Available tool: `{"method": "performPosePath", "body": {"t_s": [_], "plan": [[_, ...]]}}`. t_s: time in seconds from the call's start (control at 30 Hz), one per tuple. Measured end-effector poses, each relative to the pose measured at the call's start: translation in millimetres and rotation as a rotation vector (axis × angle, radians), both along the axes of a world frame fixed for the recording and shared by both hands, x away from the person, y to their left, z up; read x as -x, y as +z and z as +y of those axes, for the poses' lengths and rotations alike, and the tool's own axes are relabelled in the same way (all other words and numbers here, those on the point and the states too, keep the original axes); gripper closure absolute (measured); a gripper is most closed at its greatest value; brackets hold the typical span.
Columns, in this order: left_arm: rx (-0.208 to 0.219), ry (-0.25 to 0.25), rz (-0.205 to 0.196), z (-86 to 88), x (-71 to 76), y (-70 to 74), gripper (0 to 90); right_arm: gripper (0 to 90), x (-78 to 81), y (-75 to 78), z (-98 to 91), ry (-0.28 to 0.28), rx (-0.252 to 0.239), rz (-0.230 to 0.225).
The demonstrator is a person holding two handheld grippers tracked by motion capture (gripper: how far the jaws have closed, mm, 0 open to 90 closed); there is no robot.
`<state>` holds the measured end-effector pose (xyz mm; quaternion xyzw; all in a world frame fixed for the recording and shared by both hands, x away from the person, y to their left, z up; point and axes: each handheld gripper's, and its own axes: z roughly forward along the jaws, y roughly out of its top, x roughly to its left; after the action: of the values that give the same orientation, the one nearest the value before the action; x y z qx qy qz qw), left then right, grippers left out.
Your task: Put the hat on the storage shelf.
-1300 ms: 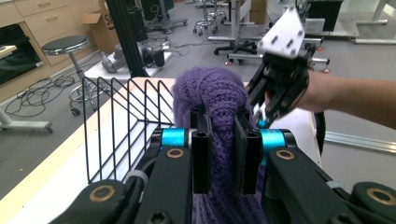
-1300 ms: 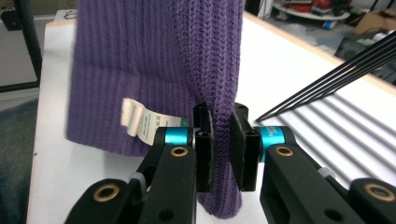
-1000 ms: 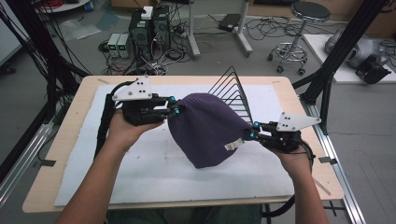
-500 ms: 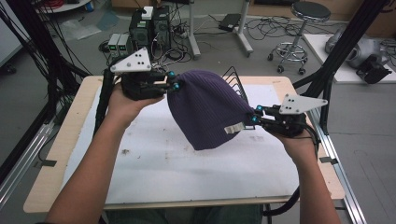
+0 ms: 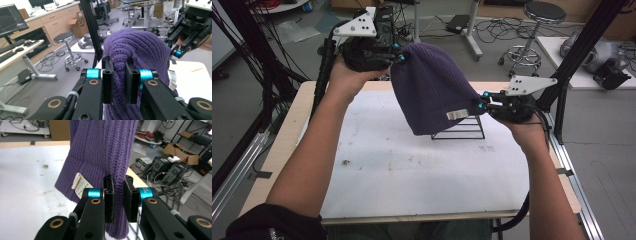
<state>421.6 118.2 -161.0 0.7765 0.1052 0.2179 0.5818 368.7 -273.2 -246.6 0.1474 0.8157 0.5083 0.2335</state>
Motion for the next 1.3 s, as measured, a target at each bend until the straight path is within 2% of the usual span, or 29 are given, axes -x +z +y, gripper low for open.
{"method": "performPosePath", "body": {"t_s": [0.07,0.1,0.17,0.2,0.23,0.27,0.53,0.87,0.97,1.1,1.3], "plan": [[-0.002,-0.002,-0.007,-0.9,-4.3,3.1,79.8,81.3,-3.0,1.7,-0.6,-0.001,-0.003,0.002],[-0.006,-0.001,-0.005,-1.4,-11.9,7.6,79.8,81.3,-10.2,4.0,-1.2,-0.004,-0.003,-0.001],[-0.010,0.002,-0.004,-1.4,-14.8,9.0,79.8,81.3,-15.5,4.9,-1.2,-0.004,-0.001,0.003],[-0.014,0.008,-0.005,-1.8,-19.2,10.9,79.8,81.2,-23.3,6.1,-0.7,-0.010,0.008,0.012],[-0.017,0.010,-0.006,-2.3,-21.5,11.9,79.8,81.2,-23.3,6.1,-0.7,-0.010,0.008,0.012],[-0.022,0.015,-0.006,-3.4,-24.2,13.4,79.7,81.2,-31.3,7.4,-0.6,-0.013,0.014,0.016],[-0.031,0.028,-0.011,-6.6,-30.8,18.5,79.7,81.2,-55.6,6.9,-3.6,-0.016,0.000,0.030],[-0.059,0.049,-0.008,-12.7,-39.6,11.3,79.7,81.1,-69.8,-2.1,-6.9,-0.023,0.002,0.050],[-0.078,0.067,-0.013,-14.7,-40.9,9.2,79.6,81.1,-71.7,-4.2,-6.4,-0.029,0.001,0.060],[-0.092,0.069,-0.018,-16.9,-40.9,7.2,79.6,81.2,-76.4,-9.6,-4.1,-0.034,0.026,0.071],[-0.118,0.082,-0.031,-22.4,-42.6,4.1,79.5,81.1,-80.9,-13.5,-5.5,-0.062,0.034,0.068]]}}
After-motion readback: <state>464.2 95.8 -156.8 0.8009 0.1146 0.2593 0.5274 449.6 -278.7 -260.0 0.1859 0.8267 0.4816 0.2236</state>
